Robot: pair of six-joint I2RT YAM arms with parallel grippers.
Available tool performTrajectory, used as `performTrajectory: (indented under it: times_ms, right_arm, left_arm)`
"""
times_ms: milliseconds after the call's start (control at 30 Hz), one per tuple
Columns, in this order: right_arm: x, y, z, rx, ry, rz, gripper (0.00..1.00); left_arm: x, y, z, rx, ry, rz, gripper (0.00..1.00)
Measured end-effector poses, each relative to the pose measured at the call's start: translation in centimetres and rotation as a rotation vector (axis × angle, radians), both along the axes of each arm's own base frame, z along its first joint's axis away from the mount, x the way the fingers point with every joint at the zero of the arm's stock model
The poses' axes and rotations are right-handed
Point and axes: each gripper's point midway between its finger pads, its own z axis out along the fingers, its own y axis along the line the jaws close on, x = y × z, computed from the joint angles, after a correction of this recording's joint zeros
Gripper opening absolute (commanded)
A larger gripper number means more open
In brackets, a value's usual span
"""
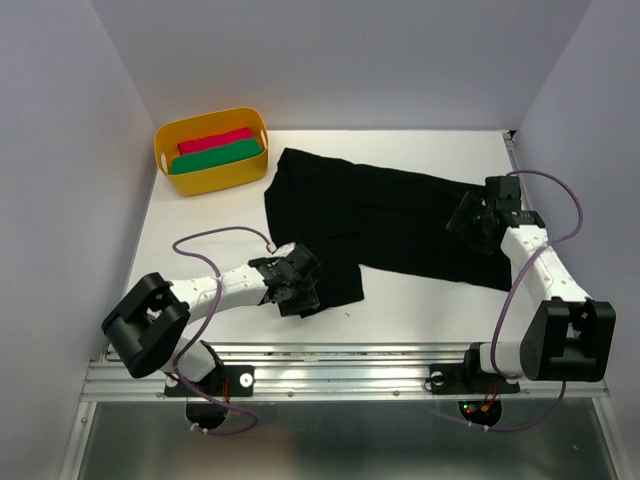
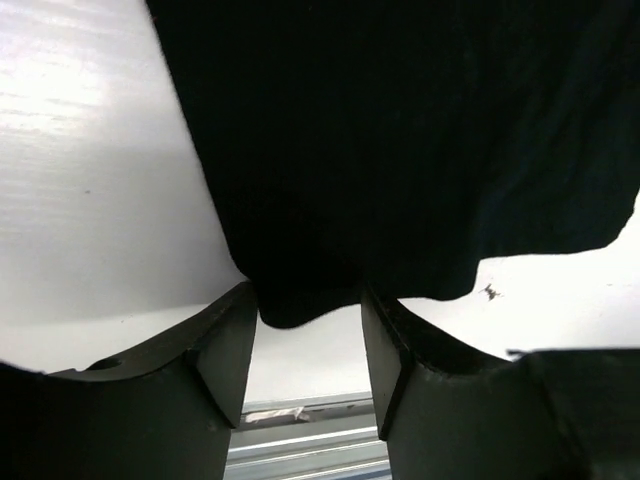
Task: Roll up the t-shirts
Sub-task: Fold the T-shirt at the center of the board.
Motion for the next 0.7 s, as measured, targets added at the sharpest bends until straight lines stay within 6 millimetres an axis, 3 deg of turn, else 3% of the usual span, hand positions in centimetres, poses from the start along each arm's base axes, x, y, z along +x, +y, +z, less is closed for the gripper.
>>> performTrajectory:
  times_ms: [133,167,400,567,700]
  right_arm:
    - [-0.8,0.0,-0.1,0.002,0.020,-0.003,0.78]
    - [-1.2,0.0,-0.1,0.003,0.028,-0.005,0.79]
    - [-3.7,-0.1,-0.9,0.010,0.080,-0.056,0.77]
    - [-6.7,-0.6,-2.3,0.003,0.133,-0.132,0.82]
    - [-6.8,-0.5,-2.4,0.030,0.126,-0.189,0.83]
  left_arm:
    - [0.7,-0.5,-0.3,0.005,-0.009,-0.001,0.05]
    - [0.9,-0.6,-0.4,0.009,-0.014,-0.002,0.00]
    - [1.7,0.0,0.6,0.060,-0.051,-0.008,0.00]
    - [3.1,0.3,4.4,0.048,-0.158,-0.007,0.00]
    - [4.0,0.3,7.2,0.015,-0.244,-0.013,0.00]
